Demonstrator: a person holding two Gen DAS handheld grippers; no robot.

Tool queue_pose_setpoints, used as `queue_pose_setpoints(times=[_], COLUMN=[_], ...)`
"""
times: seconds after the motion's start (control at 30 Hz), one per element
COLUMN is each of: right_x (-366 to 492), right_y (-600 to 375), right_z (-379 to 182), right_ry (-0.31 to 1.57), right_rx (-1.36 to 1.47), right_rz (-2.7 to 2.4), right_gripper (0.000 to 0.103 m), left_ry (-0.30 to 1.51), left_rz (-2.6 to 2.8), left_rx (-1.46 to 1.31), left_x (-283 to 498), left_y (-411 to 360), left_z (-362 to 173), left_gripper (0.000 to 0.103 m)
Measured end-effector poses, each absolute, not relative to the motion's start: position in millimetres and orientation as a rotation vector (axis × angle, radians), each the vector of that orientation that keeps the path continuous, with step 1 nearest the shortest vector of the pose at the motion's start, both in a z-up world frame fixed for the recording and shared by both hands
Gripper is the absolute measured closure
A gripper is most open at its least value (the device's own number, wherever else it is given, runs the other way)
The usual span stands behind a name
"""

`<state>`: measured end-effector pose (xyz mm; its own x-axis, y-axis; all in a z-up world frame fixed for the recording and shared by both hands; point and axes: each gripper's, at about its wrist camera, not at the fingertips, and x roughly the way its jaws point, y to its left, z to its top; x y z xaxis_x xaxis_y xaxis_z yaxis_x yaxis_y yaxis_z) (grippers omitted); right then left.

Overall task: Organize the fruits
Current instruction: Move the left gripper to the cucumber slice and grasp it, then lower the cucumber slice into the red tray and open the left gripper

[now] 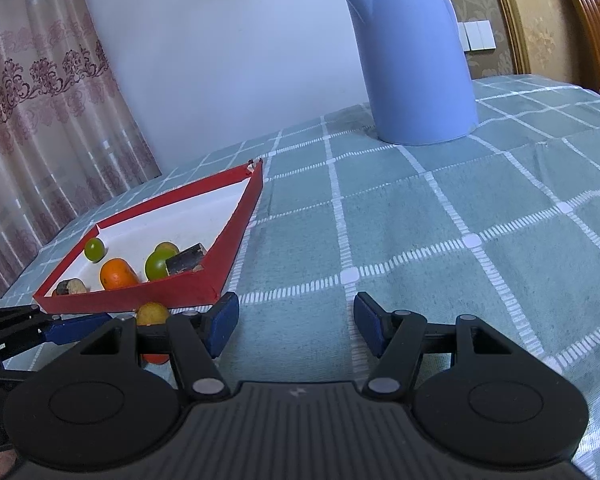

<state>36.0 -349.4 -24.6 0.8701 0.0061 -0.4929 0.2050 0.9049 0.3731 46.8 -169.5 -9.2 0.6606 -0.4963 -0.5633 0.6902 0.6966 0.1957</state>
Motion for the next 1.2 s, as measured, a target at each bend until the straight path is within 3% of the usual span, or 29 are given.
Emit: queue_pose_setpoints(times=[0.13, 0.57, 1.2], right_x=[36.0, 35.8, 37.6], right_y=[-350.5, -353.3, -350.5], right_z=[-25.2, -26.2, -25.9], right_ry=[0.51, 0.51, 0.52], right_rx=[0.438, 0.451, 0.436], right_rz=[-0.108, -0.106, -0.101], right_gripper=[0.04, 0.04, 0.036], left_ry=[0.513, 0.396, 0.5], left_rz=[-0.682, -0.501, -0.013], left_rx=[0.398, 0.327, 0.158], left_x=[49.6, 36.1, 142.9], left_y=[-166.2, -138.6, -104.1], left_z=[-9.4, 18.6, 23.2], left_gripper=[0.072, 0.073, 0.073])
